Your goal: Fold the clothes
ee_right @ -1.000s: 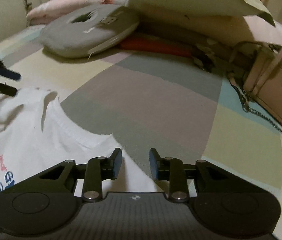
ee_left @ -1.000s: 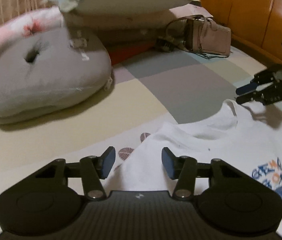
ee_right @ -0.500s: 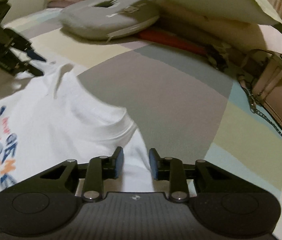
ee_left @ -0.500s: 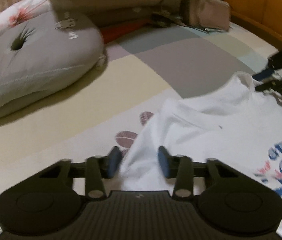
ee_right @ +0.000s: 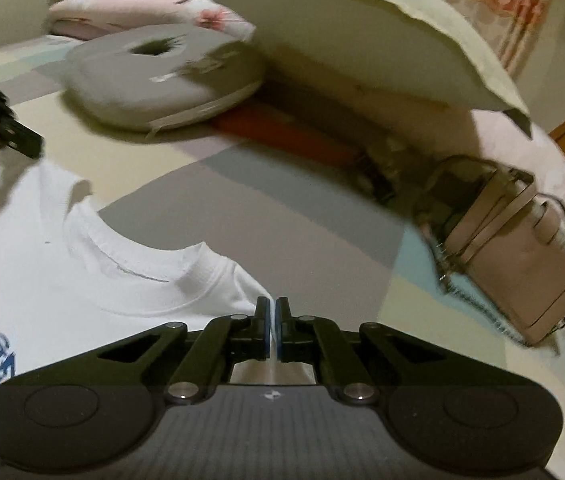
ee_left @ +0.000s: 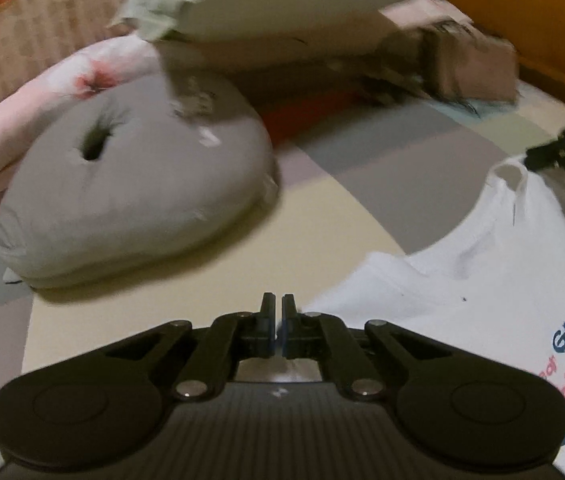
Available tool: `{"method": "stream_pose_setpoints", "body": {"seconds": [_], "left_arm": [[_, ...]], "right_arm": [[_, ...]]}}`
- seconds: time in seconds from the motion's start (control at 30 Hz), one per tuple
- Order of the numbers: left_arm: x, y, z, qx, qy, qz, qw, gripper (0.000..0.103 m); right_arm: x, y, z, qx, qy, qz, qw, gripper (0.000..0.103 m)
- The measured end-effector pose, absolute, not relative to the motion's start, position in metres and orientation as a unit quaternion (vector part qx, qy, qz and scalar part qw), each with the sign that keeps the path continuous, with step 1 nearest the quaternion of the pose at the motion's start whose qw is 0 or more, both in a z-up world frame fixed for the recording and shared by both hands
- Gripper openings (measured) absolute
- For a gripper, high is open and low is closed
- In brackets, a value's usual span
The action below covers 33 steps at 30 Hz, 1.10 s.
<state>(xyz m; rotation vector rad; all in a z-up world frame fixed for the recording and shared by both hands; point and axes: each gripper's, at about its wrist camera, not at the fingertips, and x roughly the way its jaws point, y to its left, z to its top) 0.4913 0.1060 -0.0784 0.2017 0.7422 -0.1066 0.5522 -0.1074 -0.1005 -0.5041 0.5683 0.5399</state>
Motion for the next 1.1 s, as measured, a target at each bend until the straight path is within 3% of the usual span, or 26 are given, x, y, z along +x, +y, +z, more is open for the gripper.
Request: {"method": "stream_pose_setpoints", "body": {"seconds": [0.1,0.2,0.33,0.5,0.57,0.73,1.0,1.1], "left_arm": [[0.502,0.109,-0.079,0.099,0.359,-0.035,0.927,0.000],[0.503,0.111,-0.081,0.084,0.363,-0.033,0.927,0.003],[0.493,0.105,-0.078,0.066,0.349,-0.075,0.932,0.006],[0.497,0.086,-0.091,0.037,0.390,-0.158,0.906,0.006],[0.500,0.077,-0.100,0.024,0.413,-0.193,0.890,0.014],[0.524,0.065,-0.113,0.060,0.398,-0.107,0.909,0.014],[0.505,0.056,-0.090,0.066,0.390,-0.084,0.915,0.011],[0.470,0.056,-0.075,0.058,0.388,-0.121,0.912,0.020]], "right_arm": [[0.574,-0.106,-0.105,-0.216,0.294,0.238,0.900,0.004],[0.579,-0.111,-0.116,-0.203,0.322,0.223,0.898,0.012],[0.559,-0.128,-0.105,-0.173,0.312,0.248,0.901,0.033],[0.530,-0.144,-0.085,-0.138,0.327,0.288,0.889,0.044],[0.517,-0.153,-0.079,-0.124,0.337,0.299,0.884,0.048],[0.470,-0.170,-0.075,-0.100,0.359,0.299,0.878,0.063],[0.374,-0.198,-0.090,-0.036,0.388,0.297,0.872,0.068],[0.347,-0.206,-0.105,-0.001,0.408,0.300,0.863,0.069]]}}
